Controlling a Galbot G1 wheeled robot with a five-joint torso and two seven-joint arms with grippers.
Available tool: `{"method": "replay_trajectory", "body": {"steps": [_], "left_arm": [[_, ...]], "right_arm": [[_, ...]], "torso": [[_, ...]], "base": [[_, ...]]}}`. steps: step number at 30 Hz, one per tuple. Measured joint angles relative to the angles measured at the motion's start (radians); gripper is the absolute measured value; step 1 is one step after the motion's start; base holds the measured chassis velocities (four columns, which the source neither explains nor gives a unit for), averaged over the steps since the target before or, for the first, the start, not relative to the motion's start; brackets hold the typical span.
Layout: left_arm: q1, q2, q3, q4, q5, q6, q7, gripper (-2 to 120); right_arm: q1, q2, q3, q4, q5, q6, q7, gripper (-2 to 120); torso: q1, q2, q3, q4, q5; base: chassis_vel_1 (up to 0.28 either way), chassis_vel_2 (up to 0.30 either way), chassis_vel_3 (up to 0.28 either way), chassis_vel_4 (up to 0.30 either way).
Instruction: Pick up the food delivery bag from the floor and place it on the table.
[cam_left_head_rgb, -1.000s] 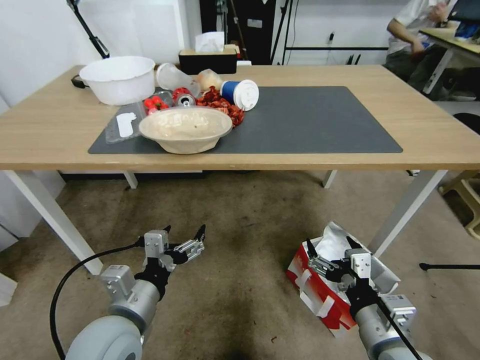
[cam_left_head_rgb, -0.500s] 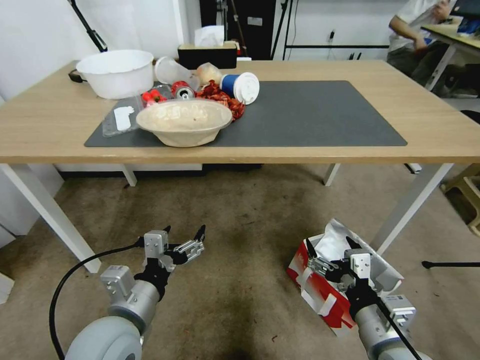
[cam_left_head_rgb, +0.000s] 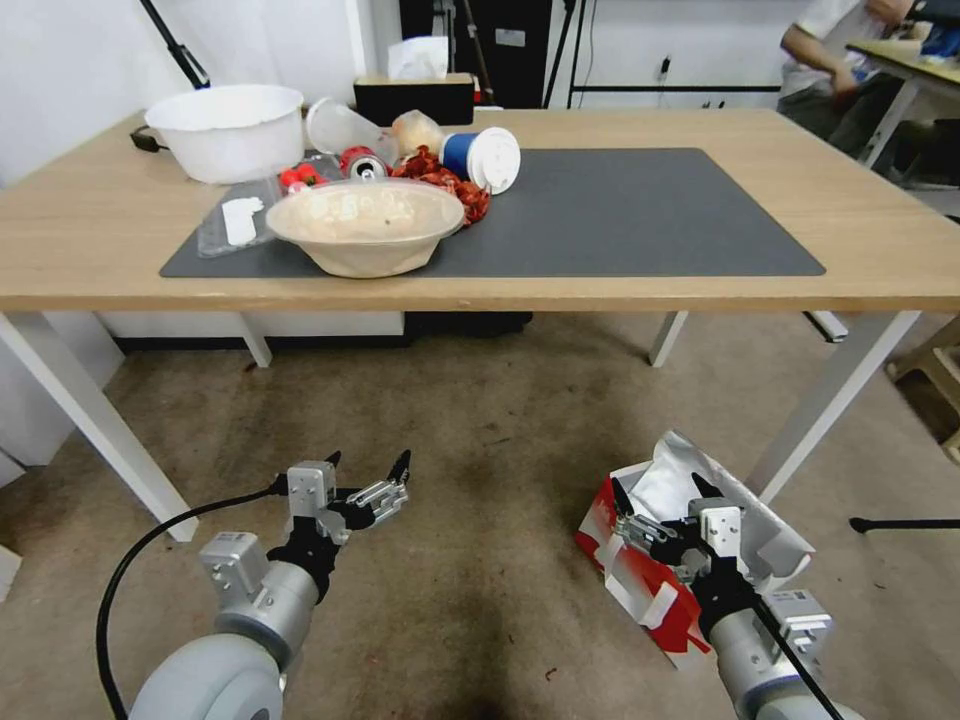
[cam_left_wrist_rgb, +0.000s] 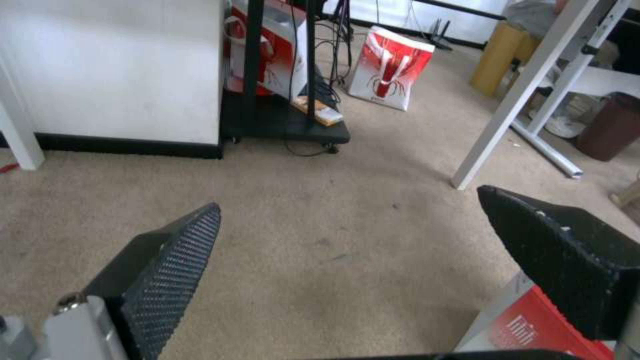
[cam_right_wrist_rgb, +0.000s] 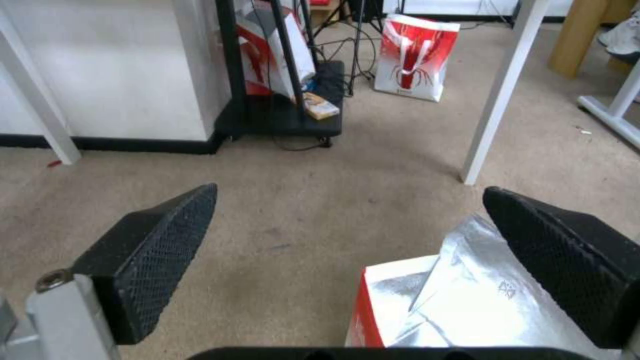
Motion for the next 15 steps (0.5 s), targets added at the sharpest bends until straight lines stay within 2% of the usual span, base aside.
{"method": "replay_trajectory", "body": {"steps": [15], "left_arm": [[0.002,0.000,0.000,0.000,0.002,-0.001,0.003,97]], "right_arm": [[0.000,0.000,0.001,0.000,0.000,0.001,0.000,100]], "torso": [[-0.016,-0.056,-0.040,0.0000,0.0001]], "base": [[0.000,0.000,0.000,0.000]]}}
